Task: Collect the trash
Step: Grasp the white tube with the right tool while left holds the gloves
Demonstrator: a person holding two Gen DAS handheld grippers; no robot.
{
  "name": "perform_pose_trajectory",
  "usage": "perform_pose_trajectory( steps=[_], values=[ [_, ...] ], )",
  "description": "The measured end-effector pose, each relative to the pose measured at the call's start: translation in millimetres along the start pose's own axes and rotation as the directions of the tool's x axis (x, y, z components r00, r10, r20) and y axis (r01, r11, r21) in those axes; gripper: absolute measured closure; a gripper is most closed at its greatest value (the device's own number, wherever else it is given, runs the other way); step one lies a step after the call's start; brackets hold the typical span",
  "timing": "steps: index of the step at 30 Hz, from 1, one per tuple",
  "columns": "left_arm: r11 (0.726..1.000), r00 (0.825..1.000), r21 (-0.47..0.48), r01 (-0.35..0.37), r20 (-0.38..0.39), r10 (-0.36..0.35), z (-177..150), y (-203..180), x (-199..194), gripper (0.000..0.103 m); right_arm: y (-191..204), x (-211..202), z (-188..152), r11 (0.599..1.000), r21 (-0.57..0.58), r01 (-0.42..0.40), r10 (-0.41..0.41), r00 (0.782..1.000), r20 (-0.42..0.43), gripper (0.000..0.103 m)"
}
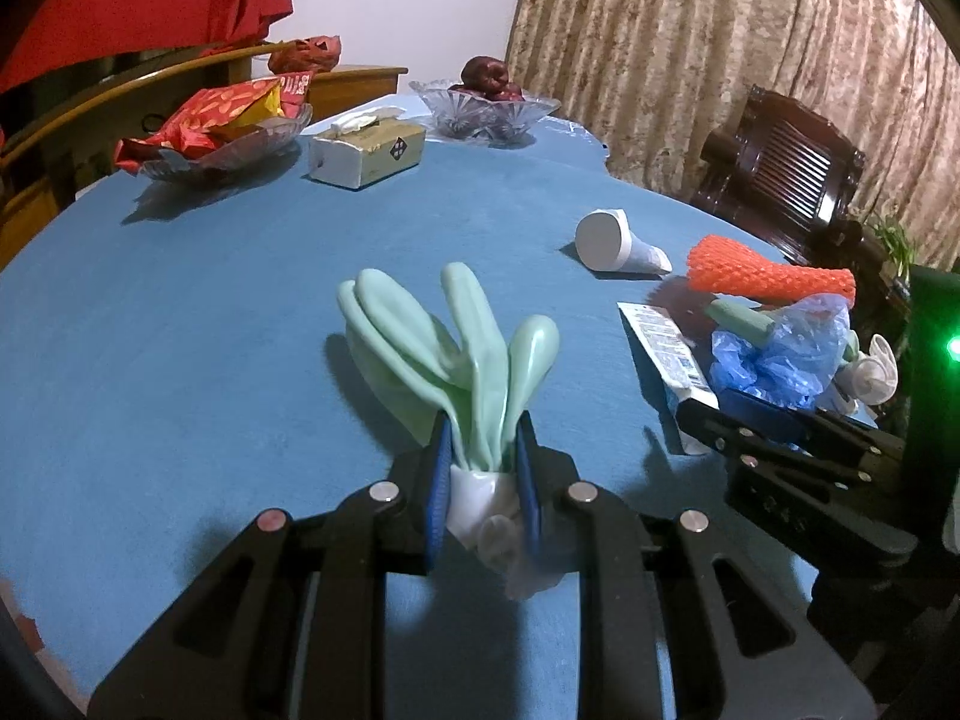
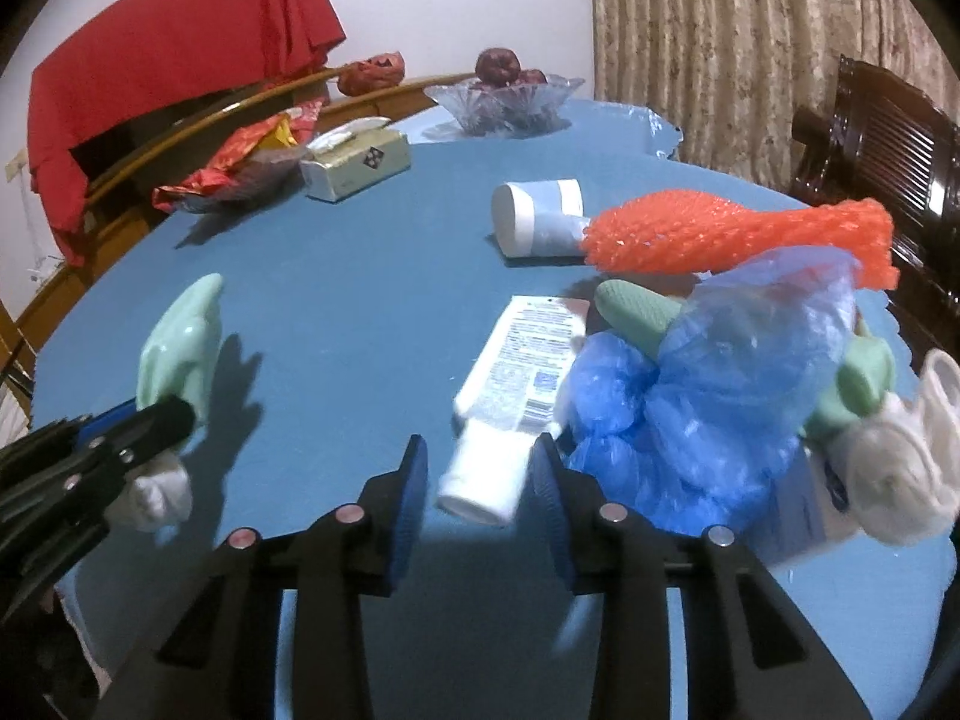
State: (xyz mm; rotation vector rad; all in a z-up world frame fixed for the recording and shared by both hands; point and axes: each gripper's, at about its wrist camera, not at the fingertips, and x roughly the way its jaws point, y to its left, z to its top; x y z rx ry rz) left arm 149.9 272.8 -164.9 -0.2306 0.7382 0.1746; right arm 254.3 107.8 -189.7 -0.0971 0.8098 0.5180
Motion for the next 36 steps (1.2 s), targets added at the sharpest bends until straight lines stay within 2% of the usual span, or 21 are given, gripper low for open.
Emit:
perform_pose_trajectory(
  steps=[8,13,14,17,22,27,32,36],
  values=[
    [1.0,1.0,-0.016,-0.006,-0.011,0.006,-1,3,7,0.083,4,20,11,1.0,-0.016,0.013,-0.014,1.0,-0.027,0.062],
    [1.0,1.0,-0.015,-0.01,-0.017,0.01,-1,1,8,0.083,8,30,17,1.0,-0.015,0.018,-0.019,0.999,-0.045,0.062],
    [1.0,1.0,-0.016,-0.011,-0.018,0.01,-1,1,8,0.083,8,30,17,1.0,-0.016,0.014,-0.014,0.999,-0.044,0.065],
    [1.0,1.0,-0.016,-0.014,-0.018,0.014,0,0,8,0.083,7,27,16,1.0,-0.026,-0.004,0.003,0.999,-0.039,0.069],
    [1.0,1.0,-0.013,-0.018,-0.019,0.018,0,1,7,0.083,10,8,7,0.997,-0.052,-0.049,0.048,0.999,-0.026,0.069],
    [1.0,0.999,-0.013,-0.017,-0.029,0.016,-3,-2,5,0.083,7,-12,-9,0.996,-0.065,-0.06,0.058,0.998,-0.032,0.069],
    [1.0,0.999,-0.011,-0.009,-0.052,0.008,-11,-8,8,0.083,7,-12,-23,0.995,-0.066,-0.073,0.069,0.996,-0.062,0.069],
    [1.0,0.999,0.001,-0.009,-0.053,0.009,-12,-12,7,0.083,5,-10,-22,0.996,-0.04,-0.08,0.077,0.995,-0.061,0.068]
  ],
)
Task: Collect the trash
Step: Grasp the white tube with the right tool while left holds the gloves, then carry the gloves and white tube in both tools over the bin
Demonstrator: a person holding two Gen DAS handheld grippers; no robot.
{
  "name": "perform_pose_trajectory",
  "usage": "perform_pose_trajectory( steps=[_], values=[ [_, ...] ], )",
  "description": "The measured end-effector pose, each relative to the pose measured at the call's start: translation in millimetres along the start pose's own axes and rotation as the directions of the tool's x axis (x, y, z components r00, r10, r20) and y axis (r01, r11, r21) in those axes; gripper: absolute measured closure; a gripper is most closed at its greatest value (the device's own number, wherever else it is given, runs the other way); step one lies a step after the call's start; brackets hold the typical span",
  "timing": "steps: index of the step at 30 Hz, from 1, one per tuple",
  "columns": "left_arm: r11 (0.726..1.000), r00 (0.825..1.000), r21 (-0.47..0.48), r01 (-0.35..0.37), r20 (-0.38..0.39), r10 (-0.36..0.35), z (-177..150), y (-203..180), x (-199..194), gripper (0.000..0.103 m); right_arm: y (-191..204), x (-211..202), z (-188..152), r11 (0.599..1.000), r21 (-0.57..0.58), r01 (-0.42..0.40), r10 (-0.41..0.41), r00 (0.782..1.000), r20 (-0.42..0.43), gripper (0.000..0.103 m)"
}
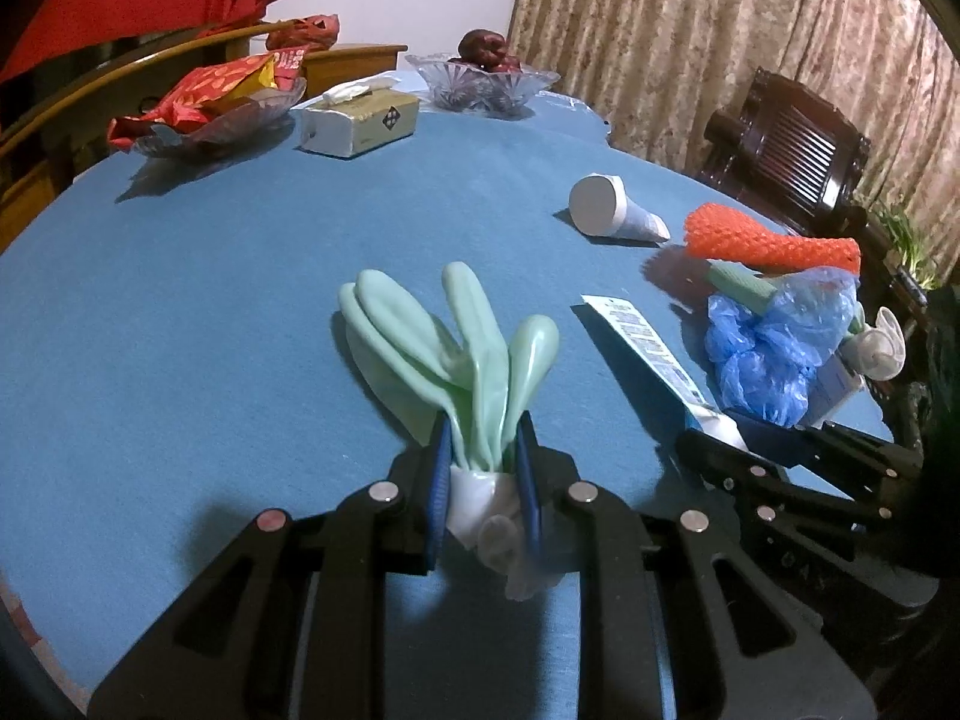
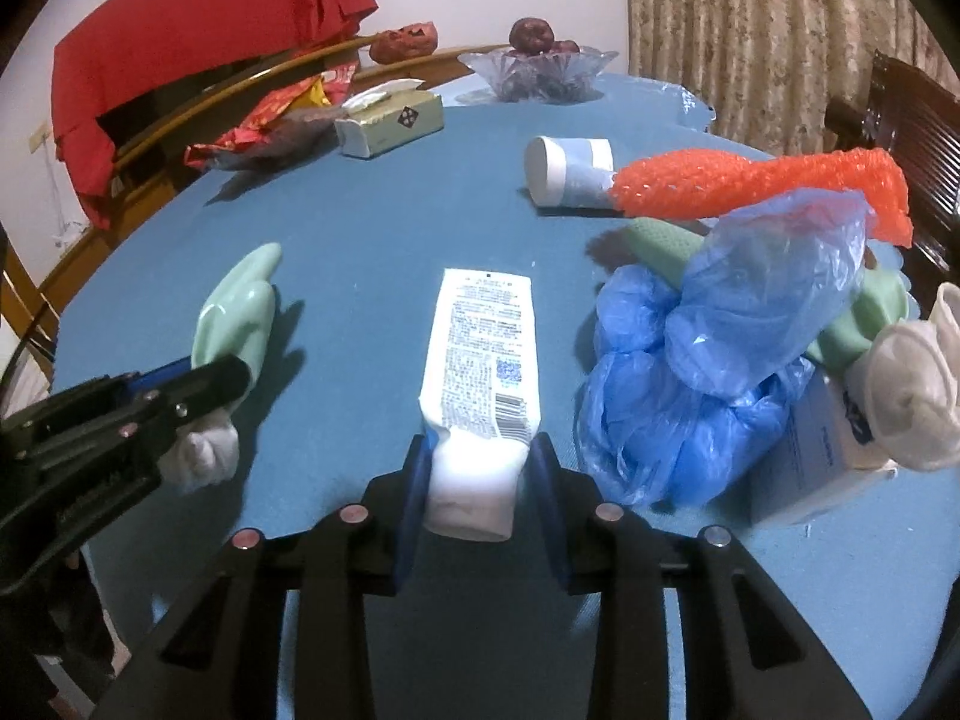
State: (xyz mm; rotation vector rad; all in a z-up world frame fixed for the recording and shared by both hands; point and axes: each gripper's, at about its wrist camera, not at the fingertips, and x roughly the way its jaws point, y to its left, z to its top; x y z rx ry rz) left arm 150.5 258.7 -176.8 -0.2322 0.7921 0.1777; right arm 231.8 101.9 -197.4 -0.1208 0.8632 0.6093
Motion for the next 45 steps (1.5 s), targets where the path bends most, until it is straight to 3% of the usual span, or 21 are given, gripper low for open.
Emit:
perform_pose_trajectory(
  steps=[6,8,10,12,25,37,41,45],
  values=[
    [1.0,1.0,0.001,0.001,-0.003,-0.001,0,-2,1,0.083,-4,6,4,0.999,0.033,-0.008,0.008,1.0,-0.004,0.062],
    [1.0,1.0,0.002,0.001,-0.008,-0.001,-1,-3,2,0.083,-4,7,5,0.999,0.041,-0.02,0.02,1.0,-0.003,0.055],
    [1.0,1.0,0.0,0.001,-0.01,-0.001,-1,-2,3,0.083,-2,8,6,0.999,0.037,-0.012,0.013,1.0,-0.005,0.055],
    [1.0,1.0,-0.002,0.002,-0.012,-0.002,-2,-2,4,0.083,-2,9,7,0.999,0.034,0.0,0.0,1.0,-0.005,0.062],
    [1.0,1.0,0.007,0.009,0.014,-0.009,7,-8,-13,0.083,-5,-40,10,0.999,0.018,-0.032,0.031,0.996,0.079,0.065],
    [0.994,0.994,0.083,0.073,0.072,-0.079,15,-60,-47,0.083,-29,-105,3,0.996,0.069,-0.06,0.051,0.99,0.135,0.065],
    [0.987,0.991,0.135,0.091,0.089,-0.104,14,-85,-57,0.083,-48,-132,-8,0.995,0.096,-0.04,0.025,0.987,0.156,0.065],
    [0.967,0.979,0.203,0.156,0.099,-0.179,13,-127,-68,0.083,-79,-166,-23,0.988,0.153,-0.004,-0.023,0.984,0.177,0.065]
  ],
)
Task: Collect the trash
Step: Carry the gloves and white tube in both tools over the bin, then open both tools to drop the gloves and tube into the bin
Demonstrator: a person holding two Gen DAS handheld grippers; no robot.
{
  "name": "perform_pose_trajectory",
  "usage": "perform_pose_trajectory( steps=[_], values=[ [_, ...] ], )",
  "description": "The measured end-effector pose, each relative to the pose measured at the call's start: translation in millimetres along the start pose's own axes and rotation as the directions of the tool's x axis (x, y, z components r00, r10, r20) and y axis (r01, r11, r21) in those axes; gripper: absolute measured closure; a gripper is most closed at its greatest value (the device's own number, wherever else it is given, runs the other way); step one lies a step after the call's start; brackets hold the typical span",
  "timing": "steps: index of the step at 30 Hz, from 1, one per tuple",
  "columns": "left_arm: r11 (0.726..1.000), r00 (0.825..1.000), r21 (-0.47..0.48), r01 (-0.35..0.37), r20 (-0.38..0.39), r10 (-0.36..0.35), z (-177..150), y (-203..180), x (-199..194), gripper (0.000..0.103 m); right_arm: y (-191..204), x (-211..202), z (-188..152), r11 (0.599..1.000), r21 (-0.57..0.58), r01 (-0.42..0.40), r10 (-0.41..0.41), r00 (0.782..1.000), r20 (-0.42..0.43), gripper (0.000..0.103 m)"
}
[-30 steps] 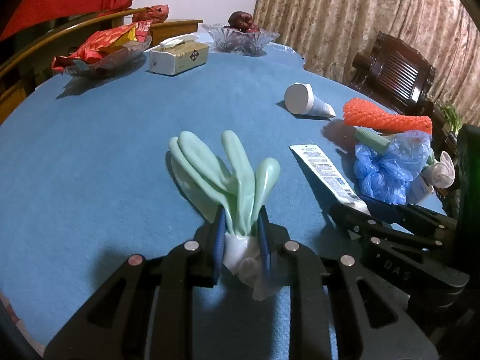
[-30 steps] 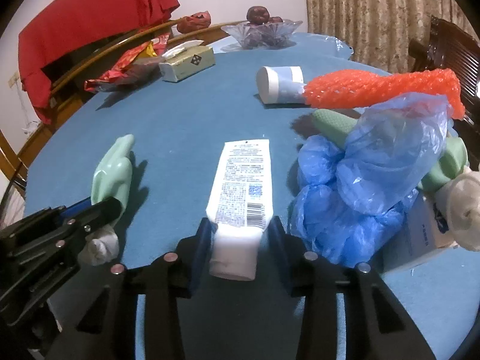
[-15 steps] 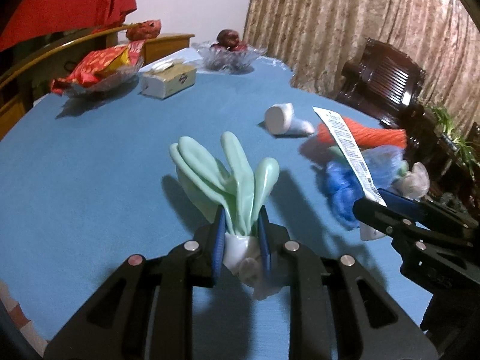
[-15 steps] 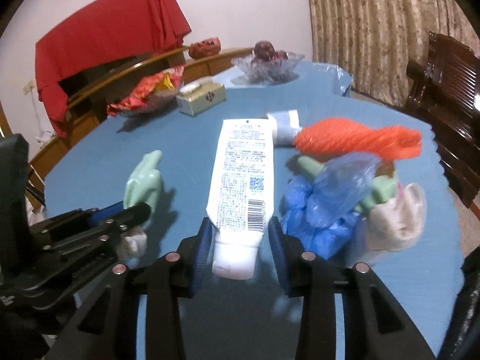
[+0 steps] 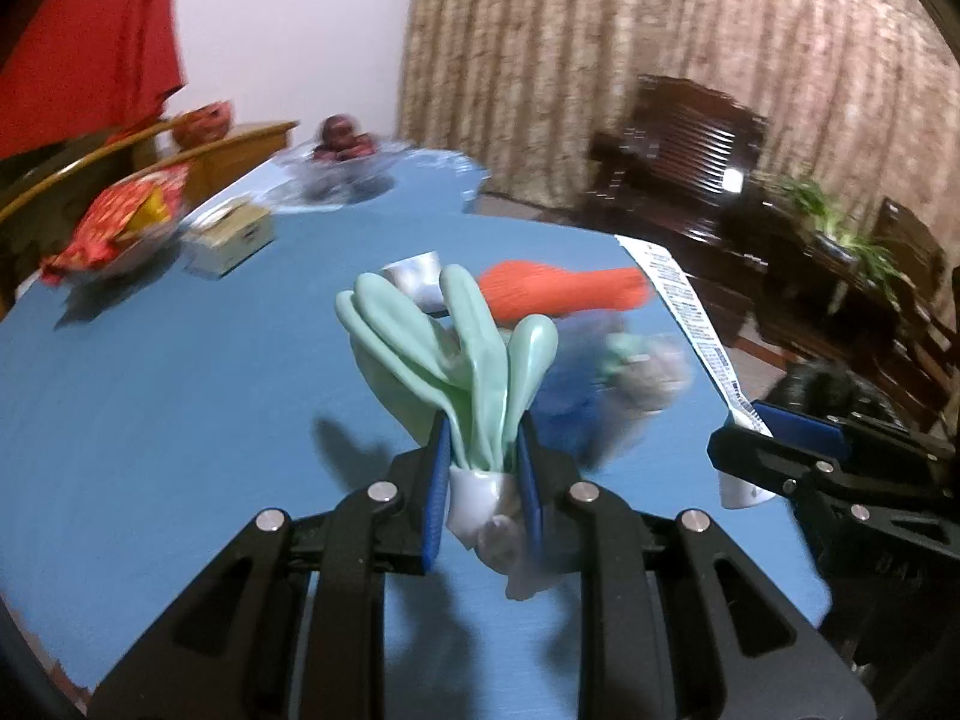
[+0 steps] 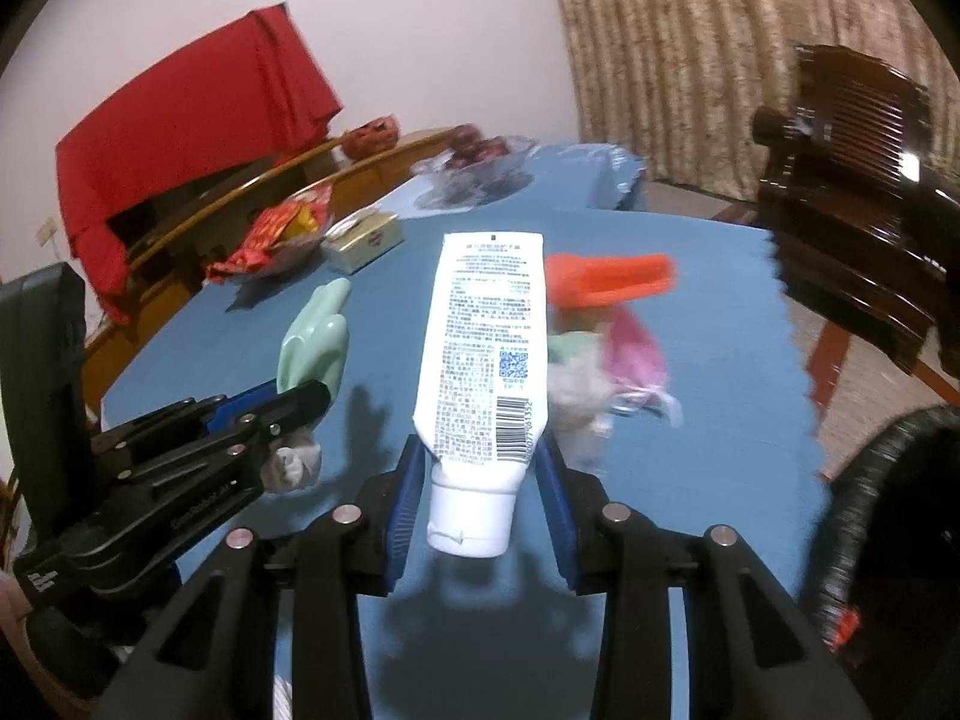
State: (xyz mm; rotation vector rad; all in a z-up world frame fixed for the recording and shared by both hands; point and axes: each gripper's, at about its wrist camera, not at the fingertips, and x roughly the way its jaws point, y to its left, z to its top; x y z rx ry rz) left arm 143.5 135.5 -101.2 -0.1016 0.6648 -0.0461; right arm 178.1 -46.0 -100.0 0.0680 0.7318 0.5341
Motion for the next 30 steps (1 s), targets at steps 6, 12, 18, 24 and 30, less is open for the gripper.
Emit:
perform_pose_trajectory(
  steps=[6,12,18,24,30],
  values=[
    [0.989,0.991,0.059,0.133,-0.005,-0.133,9,-64,8,0.083,-54,-47,-9,0.99,0.065,0.126,-0.128,0.991,0.029,0.065],
    [0.96,0.968,0.129,0.25,-0.025,-0.249,8,-137,22,0.083,-111,-89,-22,0.952,0.125,0.28,-0.287,0.957,0.043,0.065],
    [0.92,0.938,0.182,0.347,-0.062,-0.342,3,-198,38,0.083,-162,-122,-40,0.902,0.194,0.386,-0.401,0.915,0.041,0.065],
    [0.875,0.901,0.219,0.433,-0.132,-0.413,-7,-246,63,0.082,-197,-131,-63,0.86,0.254,0.442,-0.456,0.89,-0.006,0.065],
    [0.831,0.863,0.24,0.502,-0.199,-0.464,-20,-280,82,0.077,-224,-133,-85,0.835,0.297,0.463,-0.467,0.882,-0.06,0.065]
  ],
)
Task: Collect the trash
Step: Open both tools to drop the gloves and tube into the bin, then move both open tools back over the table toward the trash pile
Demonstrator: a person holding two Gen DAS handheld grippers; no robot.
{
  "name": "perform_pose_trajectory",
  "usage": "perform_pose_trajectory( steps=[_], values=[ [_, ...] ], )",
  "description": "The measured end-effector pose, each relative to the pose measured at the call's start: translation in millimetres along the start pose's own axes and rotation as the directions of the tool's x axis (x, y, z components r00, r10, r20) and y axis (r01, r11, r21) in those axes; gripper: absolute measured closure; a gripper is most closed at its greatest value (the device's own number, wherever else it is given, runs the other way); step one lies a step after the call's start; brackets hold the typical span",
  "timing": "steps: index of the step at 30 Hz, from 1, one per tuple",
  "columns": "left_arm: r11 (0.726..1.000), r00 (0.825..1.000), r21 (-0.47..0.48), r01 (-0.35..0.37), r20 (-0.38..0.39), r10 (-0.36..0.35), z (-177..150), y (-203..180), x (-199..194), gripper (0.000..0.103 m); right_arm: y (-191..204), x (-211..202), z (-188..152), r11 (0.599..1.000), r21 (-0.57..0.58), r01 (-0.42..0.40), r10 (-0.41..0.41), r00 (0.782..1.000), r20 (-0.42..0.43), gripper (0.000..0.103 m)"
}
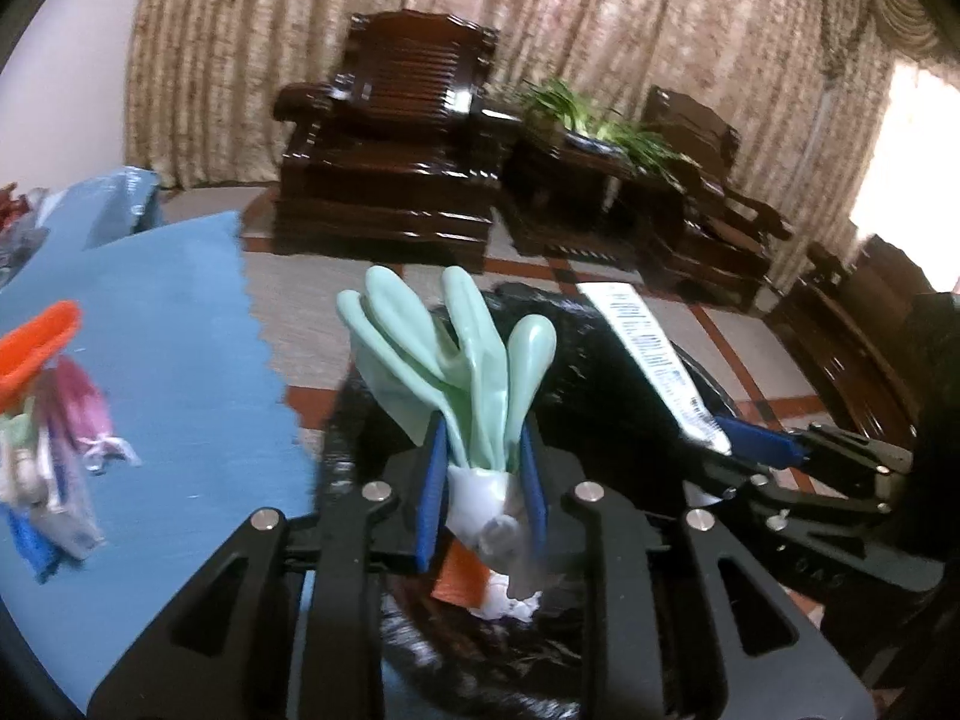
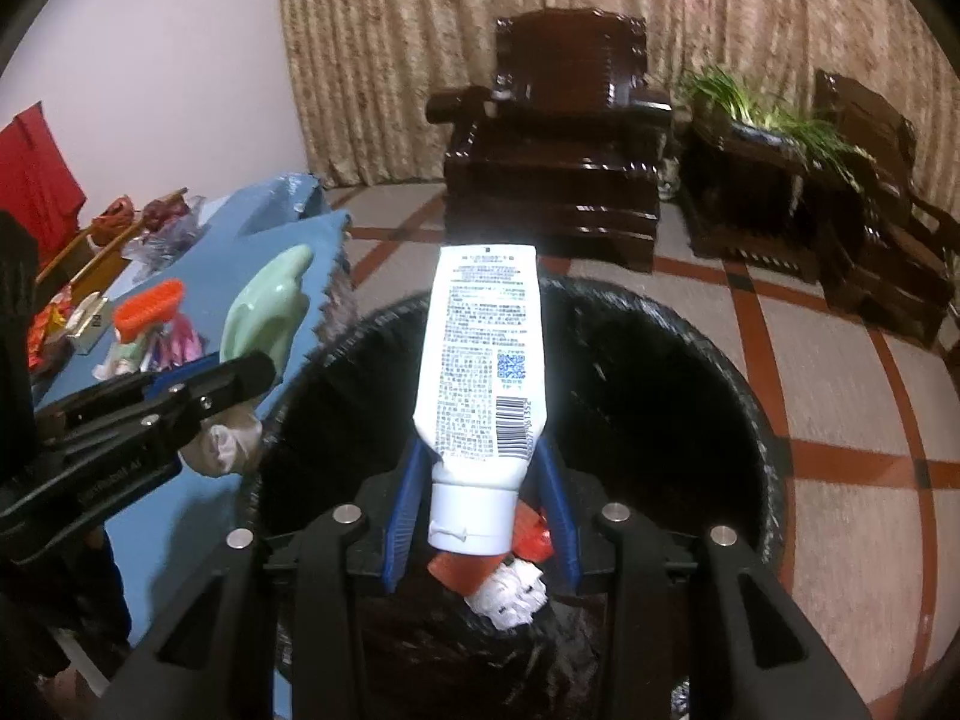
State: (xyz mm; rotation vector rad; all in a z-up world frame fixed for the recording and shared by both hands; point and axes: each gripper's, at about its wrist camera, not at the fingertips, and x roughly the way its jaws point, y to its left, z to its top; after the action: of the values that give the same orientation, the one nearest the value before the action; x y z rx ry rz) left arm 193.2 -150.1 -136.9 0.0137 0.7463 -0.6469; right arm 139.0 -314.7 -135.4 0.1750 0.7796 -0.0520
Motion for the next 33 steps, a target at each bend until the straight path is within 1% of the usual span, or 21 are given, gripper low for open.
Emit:
perform_pose_trajectory(
  steps=[1,3,4,5,6,8,9,11,12,14,16,18,23,26,29,32,33],
  values=[
    [1.0,1.0,0.005,0.007,-0.007,-0.007,0,-1,4,0.075,-2,4,-2,1.0,0.006,0.0,0.0,1.0,-0.011,0.065],
    [1.0,1.0,0.008,0.024,-0.012,-0.024,-2,-2,8,0.065,-8,10,-7,1.0,0.015,0.002,-0.001,0.999,-0.034,0.065],
    [1.0,1.0,0.007,0.024,-0.006,-0.024,-2,-2,7,0.055,-11,13,-9,1.0,0.021,0.006,-0.005,0.999,-0.043,0.064],
    [1.0,1.0,0.007,0.024,0.001,-0.024,-2,0,5,0.05,-13,17,-12,1.0,0.027,0.01,-0.009,0.998,-0.055,0.064],
    [1.0,1.0,0.01,0.022,0.011,-0.022,-3,2,2,0.048,-15,17,-15,0.999,0.033,0.014,-0.012,0.998,-0.061,0.062],
    [1.0,1.0,0.012,0.01,0.023,-0.01,-4,5,-3,0.033,-17,18,-19,0.999,0.045,0.021,-0.018,0.998,-0.061,0.045],
    [1.0,0.999,0.005,0.0,0.032,0.0,-4,9,-7,0.031,-17,18,-19,0.998,0.046,0.03,-0.027,0.998,-0.056,0.041],
    [1.0,0.999,-0.004,-0.007,0.04,0.008,-1,14,-12,0.024,-15,15,-19,0.998,0.043,0.044,-0.042,0.998,-0.046,0.026],
    [1.0,0.999,-0.01,-0.019,0.047,0.019,-1,18,-16,0.023,-14,14,-18,0.998,0.04,0.051,-0.05,0.998,-0.039,0.023],
    [0.999,0.997,-0.014,-0.044,0.059,0.045,2,22,-23,0.017,-11,9,-16,0.997,0.033,0.066,-0.066,0.998,-0.019,0.012],
    [0.996,0.994,-0.018,-0.083,0.077,0.084,1,29,-34,0.014,-5,2,-10,0.997,0.023,0.07,-0.07,0.997,0.01,0.006],
    [0.993,0.989,-0.026,-0.117,0.092,0.119,0,37,-46,0.012,2,-4,-4,0.998,0.013,0.065,-0.065,0.997,0.034,0.006],
    [0.977,0.972,-0.071,-0.202,0.11,0.209,-5,61,-80,0.01,33,-15,12,1.0,-0.029,0.009,-0.007,0.997,0.083,0.006],
    [0.961,0.956,-0.11,-0.255,0.12,0.268,-11,80,-105,0.01,55,-17,17,0.997,-0.067,-0.025,0.032,0.995,0.096,0.006],
    [0.936,0.933,-0.159,-0.315,0.127,0.336,-19,106,-132,0.01,78,-15,22,0.993,-0.098,-0.058,0.069,0.992,0.102,0.006],
    [0.914,0.914,-0.189,-0.359,0.129,0.386,-25,124,-151,0.01,99,-12,25,0.988,-0.125,-0.09,0.103,0.989,0.105,0.006],
    [0.904,0.904,-0.201,-0.378,0.13,0.407,-28,132,-159,0.01,107,-10,27,0.986,-0.135,-0.102,0.117,0.988,0.105,0.006]
  ],
)
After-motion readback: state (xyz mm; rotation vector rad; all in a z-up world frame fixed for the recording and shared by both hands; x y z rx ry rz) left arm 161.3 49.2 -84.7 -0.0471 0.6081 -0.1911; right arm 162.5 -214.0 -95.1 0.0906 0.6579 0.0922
